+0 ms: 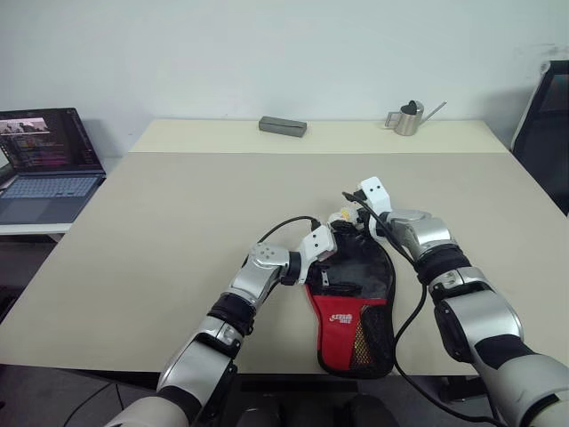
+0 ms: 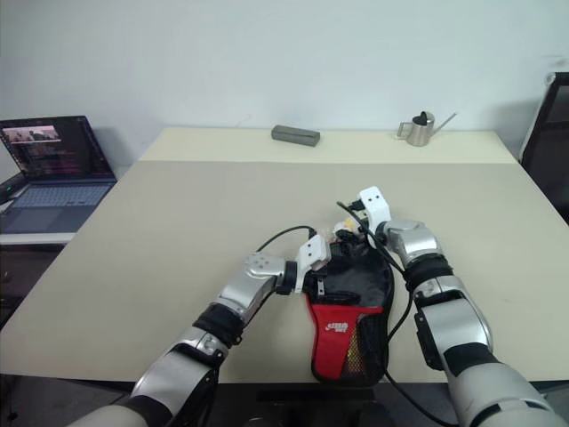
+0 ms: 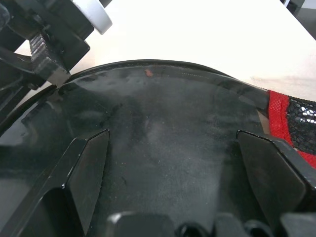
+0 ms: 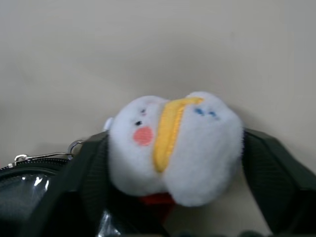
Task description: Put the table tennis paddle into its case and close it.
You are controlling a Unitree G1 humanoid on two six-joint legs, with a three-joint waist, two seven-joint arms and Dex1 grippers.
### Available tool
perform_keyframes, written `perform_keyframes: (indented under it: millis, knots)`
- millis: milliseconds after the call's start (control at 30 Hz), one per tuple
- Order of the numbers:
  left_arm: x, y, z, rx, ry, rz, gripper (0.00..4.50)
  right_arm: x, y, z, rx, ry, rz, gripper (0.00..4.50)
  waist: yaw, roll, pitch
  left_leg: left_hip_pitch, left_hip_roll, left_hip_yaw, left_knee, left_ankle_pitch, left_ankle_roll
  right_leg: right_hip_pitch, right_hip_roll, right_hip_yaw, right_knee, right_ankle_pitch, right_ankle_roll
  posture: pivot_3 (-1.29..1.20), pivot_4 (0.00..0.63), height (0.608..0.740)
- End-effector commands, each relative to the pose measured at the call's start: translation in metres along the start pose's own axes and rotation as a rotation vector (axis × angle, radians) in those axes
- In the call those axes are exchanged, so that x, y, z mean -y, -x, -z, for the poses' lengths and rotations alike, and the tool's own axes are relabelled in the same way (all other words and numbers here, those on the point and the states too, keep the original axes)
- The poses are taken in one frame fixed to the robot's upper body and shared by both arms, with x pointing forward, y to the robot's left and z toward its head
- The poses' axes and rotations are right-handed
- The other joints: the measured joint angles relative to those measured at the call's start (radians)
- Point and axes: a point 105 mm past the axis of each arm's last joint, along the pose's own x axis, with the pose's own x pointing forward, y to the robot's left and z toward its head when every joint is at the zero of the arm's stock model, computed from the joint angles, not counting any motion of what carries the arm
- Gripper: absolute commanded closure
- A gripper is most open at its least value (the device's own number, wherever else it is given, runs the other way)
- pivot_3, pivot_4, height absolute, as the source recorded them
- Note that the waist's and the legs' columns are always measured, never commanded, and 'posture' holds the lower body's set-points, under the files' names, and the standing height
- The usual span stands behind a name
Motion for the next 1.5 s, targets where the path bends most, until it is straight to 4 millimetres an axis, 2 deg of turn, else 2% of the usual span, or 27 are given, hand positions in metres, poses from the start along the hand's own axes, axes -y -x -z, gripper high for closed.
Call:
perform_keyframes:
  millis: [33,133,233,367,733,1100,1233,1367,1500]
  knots:
    - [0.016,-0.007,0.025,-0.069,0.06,0.049,0.0,-0.004,0.002,-0.023,0.073,0.031,-0.012,1.92,-0.001,0.0,0.0,0.0,0.0,0.0,0.0,0.0,0.0,0.0,0.0,0.0,0.0,0.0,0.0,0.0,0.15,0.74]
    - [0.018,-0.007,0.026,-0.072,0.066,0.051,0.0,-0.004,0.002,-0.022,0.077,0.025,-0.007,2.96,-0.003,0.0,0.0,0.0,0.0,0.0,0.0,0.0,0.0,0.0,0.0,0.0,0.0,0.0,0.0,0.0,0.15,0.74]
    - [0.018,-0.007,0.028,-0.076,0.071,0.051,0.0,-0.003,0.001,-0.021,0.082,0.016,0.005,3.69,-0.003,0.0,0.0,0.0,0.0,0.0,0.0,0.0,0.0,0.0,0.0,0.0,0.0,0.0,0.0,0.0,0.15,0.74]
    - [0.02,-0.006,0.034,-0.092,0.092,0.052,0.0,0.001,0.003,-0.02,0.083,0.017,0.029,4.08,-0.004,0.0,0.0,0.0,0.0,0.0,0.0,0.0,0.0,0.0,0.0,0.0,0.0,0.0,0.0,0.0,0.15,0.74]
    - [0.029,-0.008,0.043,-0.099,0.134,0.062,0.0,0.033,0.024,-0.03,0.103,0.078,0.127,4.14,-0.004,0.002,-0.001,0.0,0.0,0.0,0.0,0.0,0.0,0.0,0.0,0.0,0.0,0.0,0.0,0.0,0.15,0.74]
    - [0.032,-0.01,0.047,-0.102,0.155,0.066,0.0,0.064,0.059,-0.028,0.087,0.135,0.195,4.14,-0.003,0.004,-0.002,0.0,-0.001,0.0,0.0,0.0,0.0,0.001,-0.001,0.0,-0.001,0.0,0.0,0.0,0.15,0.74]
    - [0.033,-0.01,0.048,-0.103,0.16,0.066,0.0,0.074,0.074,-0.023,0.066,0.15,0.216,4.14,-0.002,0.004,-0.003,0.0,-0.001,0.0,0.0,0.0,0.0,0.002,-0.001,-0.001,-0.002,-0.001,0.001,0.0,0.15,0.74]
    - [0.03,-0.01,0.049,-0.106,0.162,0.053,0.0,0.079,0.095,-0.007,0.008,0.186,0.207,4.14,0.006,0.004,-0.003,0.0,-0.002,0.0,0.0,0.0,0.0,0.003,-0.001,-0.002,-0.002,-0.001,0.002,0.0,0.15,0.74]
    - [0.026,-0.01,0.048,-0.106,0.158,0.035,0.0,0.085,0.129,0.009,-0.048,0.184,0.204,4.15,0.015,0.005,-0.003,0.0,-0.002,0.001,0.0,0.0,0.001,0.003,-0.002,-0.002,-0.003,-0.003,0.005,0.0,0.15,0.74]
